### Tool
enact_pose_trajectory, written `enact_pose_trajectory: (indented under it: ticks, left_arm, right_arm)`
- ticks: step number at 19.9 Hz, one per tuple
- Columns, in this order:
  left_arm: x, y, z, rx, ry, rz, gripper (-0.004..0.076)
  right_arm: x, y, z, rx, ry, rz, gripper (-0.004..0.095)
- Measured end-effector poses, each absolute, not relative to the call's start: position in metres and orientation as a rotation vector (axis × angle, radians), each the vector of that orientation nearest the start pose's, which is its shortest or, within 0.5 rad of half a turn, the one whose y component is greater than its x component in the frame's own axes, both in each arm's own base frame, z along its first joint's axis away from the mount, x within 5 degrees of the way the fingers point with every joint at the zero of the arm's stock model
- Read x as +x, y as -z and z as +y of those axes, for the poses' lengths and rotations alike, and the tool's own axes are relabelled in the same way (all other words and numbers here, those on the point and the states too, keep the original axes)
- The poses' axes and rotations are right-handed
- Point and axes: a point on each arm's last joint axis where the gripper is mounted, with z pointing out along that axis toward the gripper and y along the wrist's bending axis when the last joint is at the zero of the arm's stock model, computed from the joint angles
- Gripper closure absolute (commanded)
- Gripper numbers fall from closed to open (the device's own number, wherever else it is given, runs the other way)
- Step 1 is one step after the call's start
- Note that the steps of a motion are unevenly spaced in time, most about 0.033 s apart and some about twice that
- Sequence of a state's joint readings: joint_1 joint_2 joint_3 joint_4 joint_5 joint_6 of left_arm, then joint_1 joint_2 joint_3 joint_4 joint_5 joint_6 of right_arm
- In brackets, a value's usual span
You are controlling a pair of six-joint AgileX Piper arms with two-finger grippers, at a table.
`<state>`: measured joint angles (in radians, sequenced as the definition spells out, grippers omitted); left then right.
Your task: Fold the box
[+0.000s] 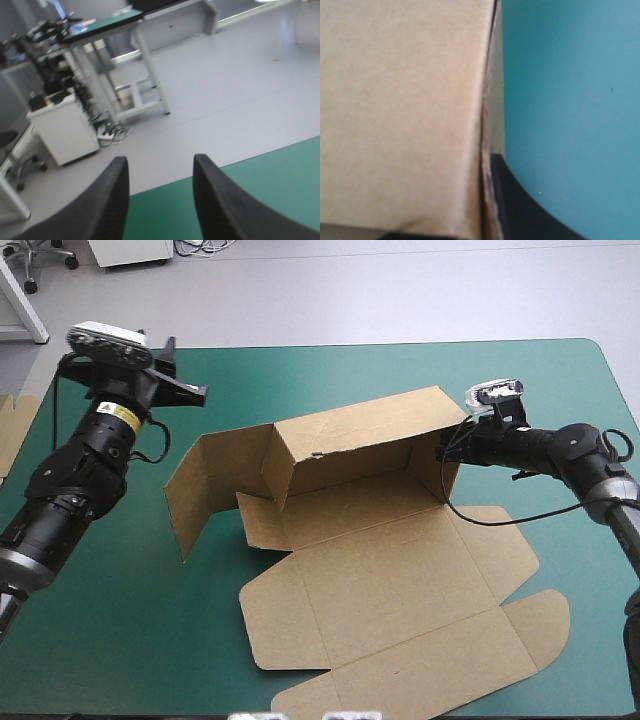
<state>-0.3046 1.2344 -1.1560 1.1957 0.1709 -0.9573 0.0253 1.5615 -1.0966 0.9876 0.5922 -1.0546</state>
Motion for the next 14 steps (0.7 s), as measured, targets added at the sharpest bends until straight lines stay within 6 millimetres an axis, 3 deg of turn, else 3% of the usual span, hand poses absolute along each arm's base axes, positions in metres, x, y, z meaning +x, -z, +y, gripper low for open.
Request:
enact_pose_trajectory:
  ticks: [2,8,14]
  left_arm:
    - [0.28,-0.418,-0.043,0.16,-0.126,1.653,0.0457]
    - [0.277,-0.399,0.004,-0.161,-0.24,1.883,0.0458]
    - [0.272,-0.368,0.046,-0.261,-0.226,2.092,0.0535]
  right_arm:
    - [0.337,-0.287,0.05,-0.452,-0.476,2.238,0.0916]
    - [0.34,-0.302,0.05,-0.447,-0.495,2.331,0.0916]
    - [0.338,-0.315,0.048,-0.45,-0.48,2.411,0.0916]
